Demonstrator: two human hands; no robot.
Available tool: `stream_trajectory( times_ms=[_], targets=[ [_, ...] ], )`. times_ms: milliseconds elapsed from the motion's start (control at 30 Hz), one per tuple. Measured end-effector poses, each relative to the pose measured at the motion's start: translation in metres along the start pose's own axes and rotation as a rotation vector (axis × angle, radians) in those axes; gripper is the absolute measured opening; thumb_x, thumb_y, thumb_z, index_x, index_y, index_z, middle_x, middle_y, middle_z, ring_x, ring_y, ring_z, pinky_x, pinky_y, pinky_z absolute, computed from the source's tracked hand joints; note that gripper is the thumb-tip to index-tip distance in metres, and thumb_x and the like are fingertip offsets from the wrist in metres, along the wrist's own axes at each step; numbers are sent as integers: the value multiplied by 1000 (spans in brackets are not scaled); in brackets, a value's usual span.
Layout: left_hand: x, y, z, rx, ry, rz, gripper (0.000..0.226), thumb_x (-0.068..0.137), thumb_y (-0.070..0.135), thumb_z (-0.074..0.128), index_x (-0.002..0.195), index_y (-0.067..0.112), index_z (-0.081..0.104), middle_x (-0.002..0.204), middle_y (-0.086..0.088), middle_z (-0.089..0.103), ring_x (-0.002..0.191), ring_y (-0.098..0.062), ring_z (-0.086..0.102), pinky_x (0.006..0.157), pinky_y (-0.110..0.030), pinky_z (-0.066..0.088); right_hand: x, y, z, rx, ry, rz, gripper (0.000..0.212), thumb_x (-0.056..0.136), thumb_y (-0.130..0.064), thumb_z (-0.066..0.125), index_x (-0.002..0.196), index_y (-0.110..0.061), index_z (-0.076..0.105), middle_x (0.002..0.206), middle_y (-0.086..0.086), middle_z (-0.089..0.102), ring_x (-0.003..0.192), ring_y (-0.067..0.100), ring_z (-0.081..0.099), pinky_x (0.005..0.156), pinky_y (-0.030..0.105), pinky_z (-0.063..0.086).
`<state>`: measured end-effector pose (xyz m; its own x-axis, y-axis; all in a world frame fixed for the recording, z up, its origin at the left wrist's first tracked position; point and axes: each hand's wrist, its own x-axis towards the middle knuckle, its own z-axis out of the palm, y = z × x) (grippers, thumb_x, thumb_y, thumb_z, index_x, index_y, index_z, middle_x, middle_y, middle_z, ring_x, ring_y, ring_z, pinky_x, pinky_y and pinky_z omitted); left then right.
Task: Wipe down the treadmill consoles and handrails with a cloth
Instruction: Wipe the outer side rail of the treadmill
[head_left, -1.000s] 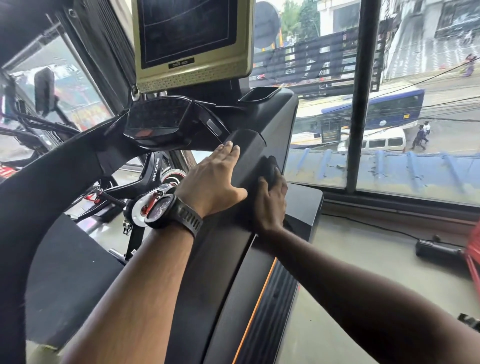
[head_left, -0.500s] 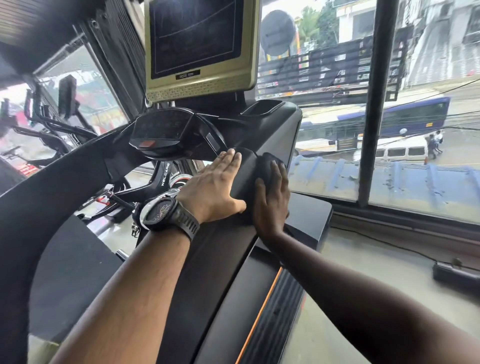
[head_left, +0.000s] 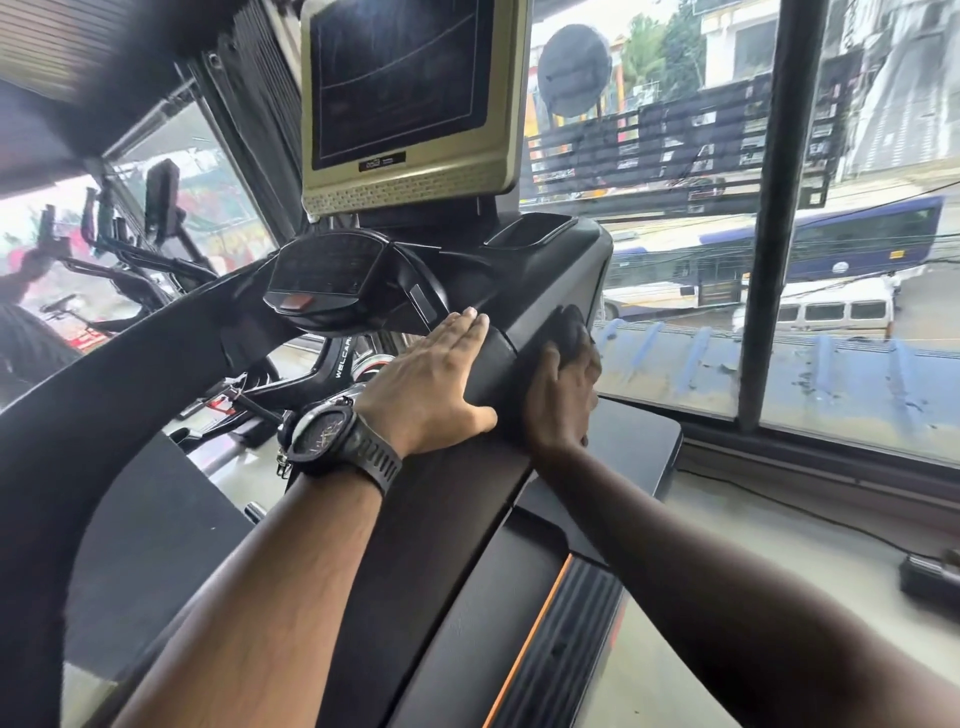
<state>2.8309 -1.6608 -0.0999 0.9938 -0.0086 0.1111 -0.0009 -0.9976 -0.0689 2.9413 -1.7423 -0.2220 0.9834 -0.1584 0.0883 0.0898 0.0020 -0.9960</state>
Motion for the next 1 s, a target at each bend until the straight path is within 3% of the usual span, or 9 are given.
stream_trajectory(
  times_ms=[200, 367, 467, 567, 633, 733, 867, 933, 1000],
  targets=[
    [4, 0, 1, -8, 3, -7, 103, 87, 43, 65, 161, 21, -3, 168, 6, -8, 152, -2, -6, 125, -27, 3, -35, 2, 3, -16, -10, -396, 60, 95, -50, 38, 154, -36, 37, 165, -10, 27, 150, 16, 25, 121, 41, 24],
    [3, 0, 2, -23, 15, -13, 102, 87, 42, 65, 161, 21, -2, 168, 7, -6, 152, -1, -6, 124, -25, 2, 0, -8, 1, 52, 15, -135, 69, 89, -56, 32, 155, -36, 36, 164, -6, 29, 149, 24, 31, 119, 44, 27],
    [3, 0, 1, -29, 22, -12, 101, 87, 41, 65, 161, 20, -2, 168, 7, -5, 152, -1, -5, 122, -23, 1, -38, -4, 0, 34, -14, -426, 54, 97, -48, 45, 151, -43, 40, 164, -10, 29, 150, 15, 26, 120, 42, 26],
    [2, 1, 2, -10, 29, -9, 103, 87, 43, 65, 161, 18, -3, 168, 5, -6, 152, -2, -5, 121, -23, 1, -33, 7, -2, -15, -42, -592, 46, 98, -42, 50, 144, -43, 52, 162, -8, 34, 147, 21, 32, 119, 40, 29],
    [3, 1, 1, 1, 17, -13, 103, 87, 44, 65, 161, 19, -3, 168, 6, -7, 152, -2, -5, 121, -23, 1, -6, 3, -2, -15, 12, -514, 46, 97, -43, 47, 142, -39, 55, 159, -8, 38, 145, 19, 36, 118, 41, 31],
    [3, 2, 0, 3, -5, -23, 104, 87, 46, 65, 161, 20, -4, 168, 6, -8, 152, -3, -5, 118, -21, 0, 9, -12, -1, 107, 33, -147, 56, 92, -49, 38, 146, -40, 49, 158, -10, 39, 143, 19, 38, 118, 44, 30],
    [8, 4, -3, 87, -22, -30, 100, 89, 51, 58, 161, 18, -4, 168, 4, -8, 153, -6, -5, 122, -28, 5, -24, -3, -3, -42, -23, -590, 47, 97, -41, 49, 145, -39, 53, 161, -6, 36, 147, 22, 32, 120, 40, 27],
    [12, 6, -4, 81, -30, -38, 99, 90, 52, 57, 161, 17, -3, 168, 3, -7, 153, -6, -5, 122, -31, 6, -11, 1, -2, -77, -23, -610, 48, 97, -41, 48, 145, -41, 52, 162, -9, 33, 148, 22, 32, 119, 41, 29],
    [14, 6, -3, 68, -33, -38, 99, 90, 51, 58, 161, 18, -4, 168, 4, -8, 153, -5, -6, 122, -31, 4, 9, 1, -1, -23, 5, -469, 50, 97, -44, 44, 147, -41, 47, 162, -12, 33, 148, 17, 31, 119, 42, 30]
  ],
)
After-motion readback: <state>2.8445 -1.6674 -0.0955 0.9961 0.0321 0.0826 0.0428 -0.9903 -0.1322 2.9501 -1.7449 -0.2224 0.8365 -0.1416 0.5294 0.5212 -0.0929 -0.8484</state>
